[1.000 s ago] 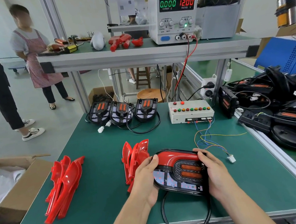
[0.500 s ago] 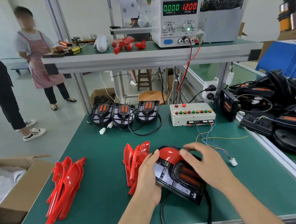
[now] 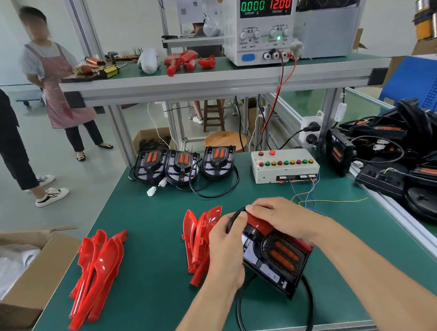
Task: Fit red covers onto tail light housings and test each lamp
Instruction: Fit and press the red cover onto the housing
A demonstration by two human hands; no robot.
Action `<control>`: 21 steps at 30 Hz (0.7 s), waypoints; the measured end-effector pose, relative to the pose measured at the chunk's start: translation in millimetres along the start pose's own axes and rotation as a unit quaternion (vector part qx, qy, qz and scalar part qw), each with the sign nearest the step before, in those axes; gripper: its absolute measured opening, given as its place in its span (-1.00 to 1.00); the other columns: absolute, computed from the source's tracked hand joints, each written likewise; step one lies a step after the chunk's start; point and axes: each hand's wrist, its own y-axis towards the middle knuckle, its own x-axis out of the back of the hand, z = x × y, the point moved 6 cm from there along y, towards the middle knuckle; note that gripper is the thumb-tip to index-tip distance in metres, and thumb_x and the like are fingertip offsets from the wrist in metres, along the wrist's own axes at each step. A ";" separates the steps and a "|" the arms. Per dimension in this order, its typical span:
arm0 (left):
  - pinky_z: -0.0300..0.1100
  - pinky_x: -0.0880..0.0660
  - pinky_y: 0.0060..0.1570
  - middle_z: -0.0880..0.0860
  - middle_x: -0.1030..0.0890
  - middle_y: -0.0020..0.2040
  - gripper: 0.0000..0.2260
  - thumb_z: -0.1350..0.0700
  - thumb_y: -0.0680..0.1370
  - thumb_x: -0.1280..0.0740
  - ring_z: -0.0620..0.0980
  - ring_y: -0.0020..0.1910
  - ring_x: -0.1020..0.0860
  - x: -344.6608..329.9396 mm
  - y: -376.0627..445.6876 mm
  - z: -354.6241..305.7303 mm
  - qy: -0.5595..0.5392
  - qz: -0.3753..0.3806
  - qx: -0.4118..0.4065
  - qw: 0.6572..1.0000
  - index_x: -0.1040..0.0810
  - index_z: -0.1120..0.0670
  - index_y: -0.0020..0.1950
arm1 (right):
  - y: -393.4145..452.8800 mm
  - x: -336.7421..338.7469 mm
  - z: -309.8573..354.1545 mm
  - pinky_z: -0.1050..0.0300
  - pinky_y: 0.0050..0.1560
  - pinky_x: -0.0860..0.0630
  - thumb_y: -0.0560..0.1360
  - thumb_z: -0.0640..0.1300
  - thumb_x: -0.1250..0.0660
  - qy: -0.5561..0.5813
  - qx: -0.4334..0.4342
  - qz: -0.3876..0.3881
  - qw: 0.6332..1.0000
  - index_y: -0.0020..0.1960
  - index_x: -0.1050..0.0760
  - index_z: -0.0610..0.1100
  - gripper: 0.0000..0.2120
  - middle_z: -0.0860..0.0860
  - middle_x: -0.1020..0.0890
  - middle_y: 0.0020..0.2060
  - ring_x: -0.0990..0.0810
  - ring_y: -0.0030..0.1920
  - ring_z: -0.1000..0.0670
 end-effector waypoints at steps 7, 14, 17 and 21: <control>0.11 -0.52 0.01 0.22 -0.66 -0.12 -0.90 0.23 0.62 -0.36 0.17 -0.09 -0.59 -7.8 1.4 -3.9 0.020 0.000 -0.019 1.000 -0.66 0.20 -0.04 | -2.9 2.1 -3.7 0.05 0.12 -0.54 0.63 0.13 -0.29 0.051 0.010 -0.004 0.999 -0.04 -0.64 0.04 -0.77 0.07 -0.71 -0.11 -0.66 -0.06 0.04; 0.21 -0.55 0.24 0.29 -0.69 0.08 -0.82 0.14 0.65 -0.36 0.25 0.11 -0.65 -4.9 3.8 -0.5 0.034 0.052 -0.019 0.998 -0.64 0.24 0.13 | -4.5 0.9 -7.5 0.19 0.03 -0.50 0.63 0.21 -0.22 -0.003 0.041 -0.056 0.998 0.02 -0.64 0.08 -0.70 0.18 -0.70 -0.11 -0.63 -0.08 0.20; 0.25 -0.53 0.29 0.25 -0.69 0.11 -0.78 0.18 0.60 -0.44 0.29 0.17 -0.64 -2.3 3.2 1.4 0.074 0.082 -0.029 0.993 -0.61 0.22 0.21 | -5.5 -1.8 -11.1 0.12 0.13 -0.50 0.63 0.25 -0.21 0.007 0.042 -0.057 0.997 0.02 -0.63 0.04 -0.66 0.10 -0.71 -0.07 -0.63 -0.03 0.09; 0.33 -0.50 0.28 0.29 -0.68 0.11 -0.78 0.27 0.58 -0.43 0.35 0.18 -0.62 -0.3 4.8 2.0 0.079 0.076 -0.037 0.993 -0.59 0.24 0.22 | -6.4 -0.4 -8.7 0.22 -0.06 -0.45 0.63 0.17 -0.28 0.046 0.047 -0.042 0.997 -0.10 -0.65 0.12 -0.75 0.18 -0.69 -0.21 -0.60 -0.20 0.22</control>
